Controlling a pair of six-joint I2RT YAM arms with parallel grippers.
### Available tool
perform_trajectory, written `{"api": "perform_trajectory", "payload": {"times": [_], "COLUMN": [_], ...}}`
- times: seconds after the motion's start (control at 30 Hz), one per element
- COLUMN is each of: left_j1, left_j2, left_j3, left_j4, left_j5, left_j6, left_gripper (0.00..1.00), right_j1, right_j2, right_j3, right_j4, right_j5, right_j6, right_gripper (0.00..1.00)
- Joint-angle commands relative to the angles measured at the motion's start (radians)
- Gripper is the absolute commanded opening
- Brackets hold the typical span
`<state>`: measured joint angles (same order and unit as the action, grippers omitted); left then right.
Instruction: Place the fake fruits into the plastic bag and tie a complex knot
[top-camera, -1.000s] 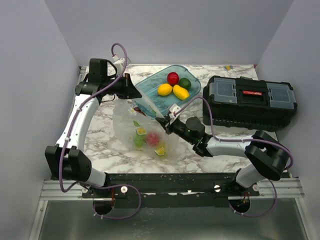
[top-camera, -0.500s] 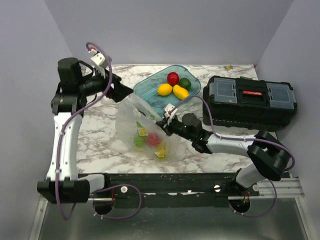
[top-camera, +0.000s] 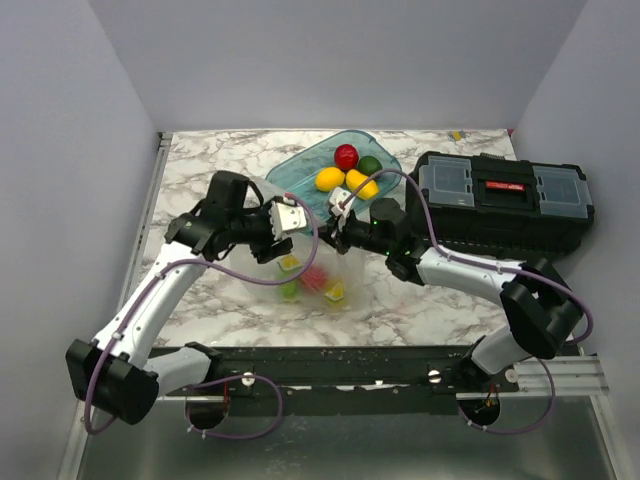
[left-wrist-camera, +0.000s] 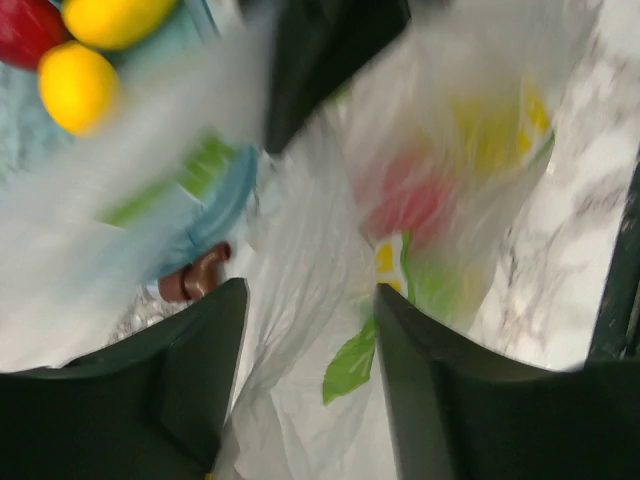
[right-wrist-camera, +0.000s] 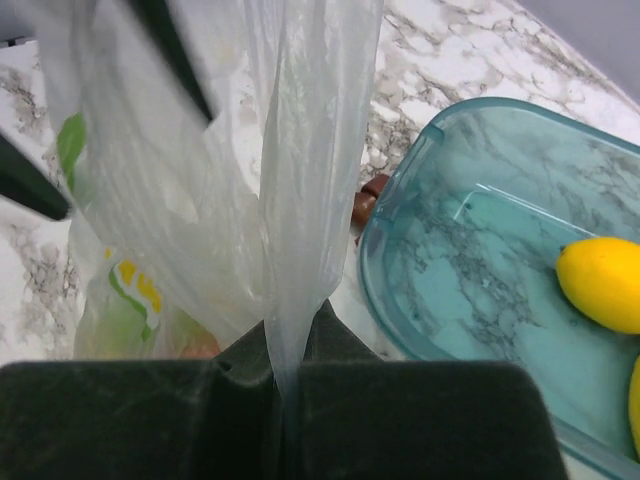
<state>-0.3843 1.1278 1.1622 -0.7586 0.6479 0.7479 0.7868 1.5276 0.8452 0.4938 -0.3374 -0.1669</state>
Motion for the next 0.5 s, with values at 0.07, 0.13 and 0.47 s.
{"api": "perform_trajectory", "payload": {"times": [0.07, 0.13, 0.47], "left_j1": [-0.044, -0.09, -0.178], "left_j2": [-0.034, -0.069, -0.206], "left_j3": [-0.207, -0.296, -0.162], "left_j4": [0.009, 0.026, -0.18], "left_j5": [-0.163, -0.201, -0.065], "left_j6": [0.171, 0.188, -0.061], "left_gripper": [0.23, 0.13, 0.68], "right_j1": [-0.069, -0.07, -0.032], "right_j2": [0.039, 0.058, 0.06], "right_j3": [0.092, 0.098, -0.057], "right_j4": [-0.09, -0.107, -0.121], "right_j5": [-0.127, -0.143, -0.161], "right_j6": [-0.06, -0.058, -0.166], "right_gripper": [0.01, 0.01, 0.01]}}
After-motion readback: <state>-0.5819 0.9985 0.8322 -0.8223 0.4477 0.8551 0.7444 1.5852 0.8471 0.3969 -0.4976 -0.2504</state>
